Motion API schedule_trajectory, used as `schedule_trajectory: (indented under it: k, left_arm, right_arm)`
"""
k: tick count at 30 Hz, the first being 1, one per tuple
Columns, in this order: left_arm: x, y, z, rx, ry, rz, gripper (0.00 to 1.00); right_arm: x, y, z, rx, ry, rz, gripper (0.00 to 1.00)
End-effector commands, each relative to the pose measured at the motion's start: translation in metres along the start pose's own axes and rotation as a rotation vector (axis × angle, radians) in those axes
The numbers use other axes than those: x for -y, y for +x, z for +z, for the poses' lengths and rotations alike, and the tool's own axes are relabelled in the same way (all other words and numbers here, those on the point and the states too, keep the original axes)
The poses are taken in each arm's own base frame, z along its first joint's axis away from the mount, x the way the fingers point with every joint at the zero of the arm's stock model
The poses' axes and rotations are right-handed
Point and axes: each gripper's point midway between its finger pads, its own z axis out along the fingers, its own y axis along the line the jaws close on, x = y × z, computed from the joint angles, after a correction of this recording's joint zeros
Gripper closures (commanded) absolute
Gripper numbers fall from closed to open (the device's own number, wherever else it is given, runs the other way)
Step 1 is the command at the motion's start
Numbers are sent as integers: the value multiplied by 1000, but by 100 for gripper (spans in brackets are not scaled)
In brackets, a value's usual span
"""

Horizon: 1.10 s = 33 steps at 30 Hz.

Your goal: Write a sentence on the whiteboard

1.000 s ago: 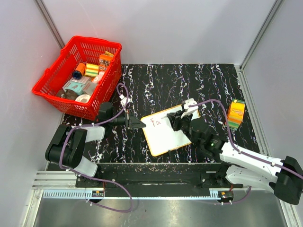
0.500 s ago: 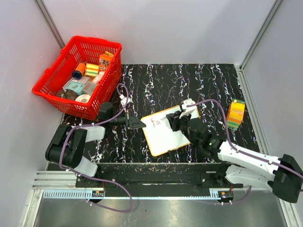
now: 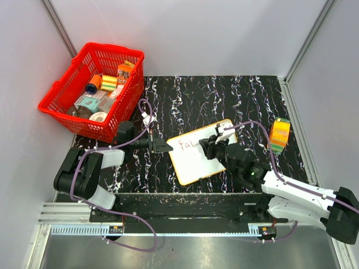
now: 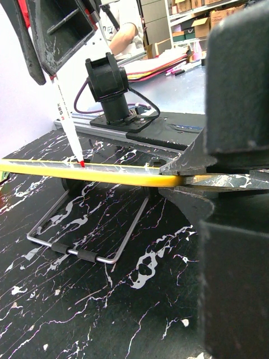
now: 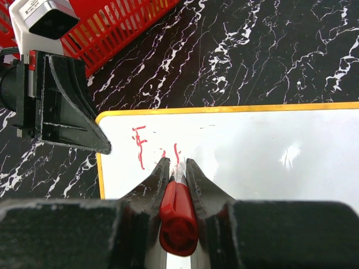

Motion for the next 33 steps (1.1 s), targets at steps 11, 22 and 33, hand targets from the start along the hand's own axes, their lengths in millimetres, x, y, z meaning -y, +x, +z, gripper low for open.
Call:
schedule_trajectory:
  k: [11, 22, 33]
  left_arm:
    - [6, -7, 4, 8, 19, 151, 100]
    - [5, -7, 4, 5, 18, 152, 100]
    - [5, -6, 4, 5, 16, 152, 100]
  right_arm:
    - [-15, -48, -1, 107, -39, 27, 100]
    - [-12, -59, 9, 135, 15, 20, 100]
    - [-7, -45, 10, 109, 31, 23, 100]
